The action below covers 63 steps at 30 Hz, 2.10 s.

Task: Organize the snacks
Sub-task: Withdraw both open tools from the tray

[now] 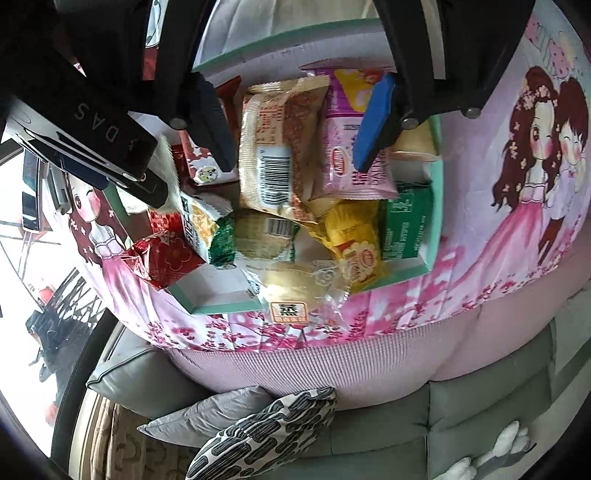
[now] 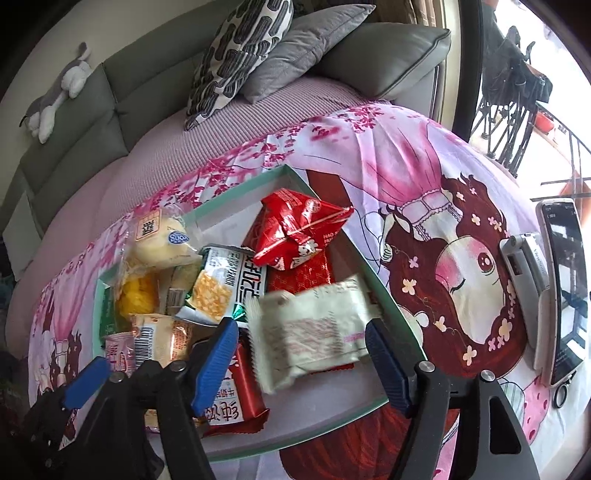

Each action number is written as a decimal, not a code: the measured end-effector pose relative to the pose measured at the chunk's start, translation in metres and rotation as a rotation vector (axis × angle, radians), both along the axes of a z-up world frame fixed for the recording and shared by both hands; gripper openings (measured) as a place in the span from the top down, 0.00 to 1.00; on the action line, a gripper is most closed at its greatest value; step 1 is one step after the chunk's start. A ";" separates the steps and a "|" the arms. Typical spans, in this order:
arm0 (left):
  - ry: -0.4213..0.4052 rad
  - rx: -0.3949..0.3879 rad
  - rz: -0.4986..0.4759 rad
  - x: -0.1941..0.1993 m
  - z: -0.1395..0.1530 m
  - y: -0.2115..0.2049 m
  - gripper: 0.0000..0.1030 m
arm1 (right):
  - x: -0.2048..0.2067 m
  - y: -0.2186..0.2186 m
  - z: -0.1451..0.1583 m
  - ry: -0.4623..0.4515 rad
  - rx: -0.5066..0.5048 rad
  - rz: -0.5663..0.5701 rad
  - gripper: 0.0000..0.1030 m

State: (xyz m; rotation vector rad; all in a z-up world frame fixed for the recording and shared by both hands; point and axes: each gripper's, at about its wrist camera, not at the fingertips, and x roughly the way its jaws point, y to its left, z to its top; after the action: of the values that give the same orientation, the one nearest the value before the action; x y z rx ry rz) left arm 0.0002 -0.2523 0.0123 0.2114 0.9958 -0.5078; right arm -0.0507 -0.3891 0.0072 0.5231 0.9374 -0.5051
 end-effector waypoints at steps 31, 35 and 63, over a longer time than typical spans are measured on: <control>-0.005 0.105 0.500 0.052 -0.013 0.157 0.07 | 0.030 0.083 0.017 -0.032 -0.041 0.210 0.00; -0.001 0.133 0.502 0.043 -0.014 0.166 0.07 | 0.032 0.100 0.017 -0.025 -0.056 0.241 0.00; 0.000 0.147 0.450 -0.012 -0.013 0.206 0.07 | -0.011 0.157 0.007 0.017 -0.099 0.286 0.00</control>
State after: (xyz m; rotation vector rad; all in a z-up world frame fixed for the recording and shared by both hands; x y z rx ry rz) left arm -0.0116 -0.0458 -0.0011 0.1126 1.0436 -0.0244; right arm -0.0615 -0.2318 0.0142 0.2893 0.9793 -0.2953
